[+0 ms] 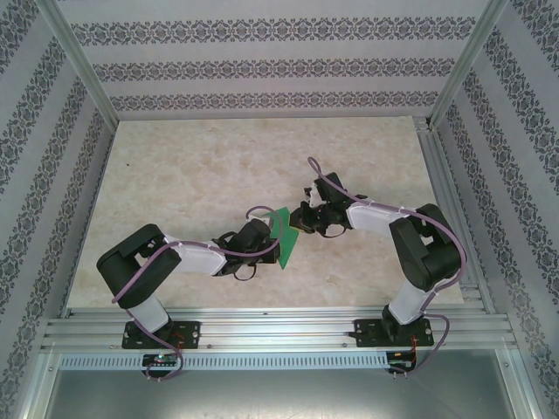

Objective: Fold a paper plane with a square sheet of paper (pick it up from the middle)
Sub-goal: Third fold the triangle at the center of the table.

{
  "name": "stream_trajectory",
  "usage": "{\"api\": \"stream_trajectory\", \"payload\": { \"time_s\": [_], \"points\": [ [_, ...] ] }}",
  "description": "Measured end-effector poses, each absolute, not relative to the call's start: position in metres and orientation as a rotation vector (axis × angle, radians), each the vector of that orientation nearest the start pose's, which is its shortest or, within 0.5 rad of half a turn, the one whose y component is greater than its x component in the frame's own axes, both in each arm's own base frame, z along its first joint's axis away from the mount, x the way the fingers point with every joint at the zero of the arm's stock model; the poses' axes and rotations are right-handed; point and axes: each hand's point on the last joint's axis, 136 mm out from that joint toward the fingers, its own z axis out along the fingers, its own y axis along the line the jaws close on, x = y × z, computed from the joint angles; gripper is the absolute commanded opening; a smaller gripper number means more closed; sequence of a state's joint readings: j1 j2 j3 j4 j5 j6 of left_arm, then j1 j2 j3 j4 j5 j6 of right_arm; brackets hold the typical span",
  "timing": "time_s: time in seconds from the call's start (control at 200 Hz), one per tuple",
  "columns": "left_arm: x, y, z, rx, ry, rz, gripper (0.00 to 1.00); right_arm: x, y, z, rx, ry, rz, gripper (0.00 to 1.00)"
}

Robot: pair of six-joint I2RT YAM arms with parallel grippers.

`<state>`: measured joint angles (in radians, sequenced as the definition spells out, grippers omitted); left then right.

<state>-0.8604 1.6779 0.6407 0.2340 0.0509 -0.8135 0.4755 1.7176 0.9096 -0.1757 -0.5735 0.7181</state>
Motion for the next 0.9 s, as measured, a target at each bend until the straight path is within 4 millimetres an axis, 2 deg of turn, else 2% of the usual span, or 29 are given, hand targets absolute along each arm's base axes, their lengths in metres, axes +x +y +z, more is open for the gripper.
{"api": "stream_trajectory", "payload": {
  "time_s": [0.165,0.42,0.739,0.899],
  "points": [
    [0.251,-0.305,0.018,0.087,2.551,-0.802,0.06,0.306,0.262,0.048,0.093,2.785,1.121,0.11],
    [0.251,-0.305,0.018,0.087,2.551,-0.802,0.06,0.302,0.255,0.011,0.145,2.869,1.052,0.10],
    [0.251,-0.306,0.018,0.087,2.551,-0.802,0.06,0.305,0.254,0.015,0.142,2.850,1.057,0.10],
    [0.250,-0.306,0.018,0.090,2.551,-0.802,0.06,0.303,0.253,0.038,0.119,2.799,1.077,0.10]
  ]
}}
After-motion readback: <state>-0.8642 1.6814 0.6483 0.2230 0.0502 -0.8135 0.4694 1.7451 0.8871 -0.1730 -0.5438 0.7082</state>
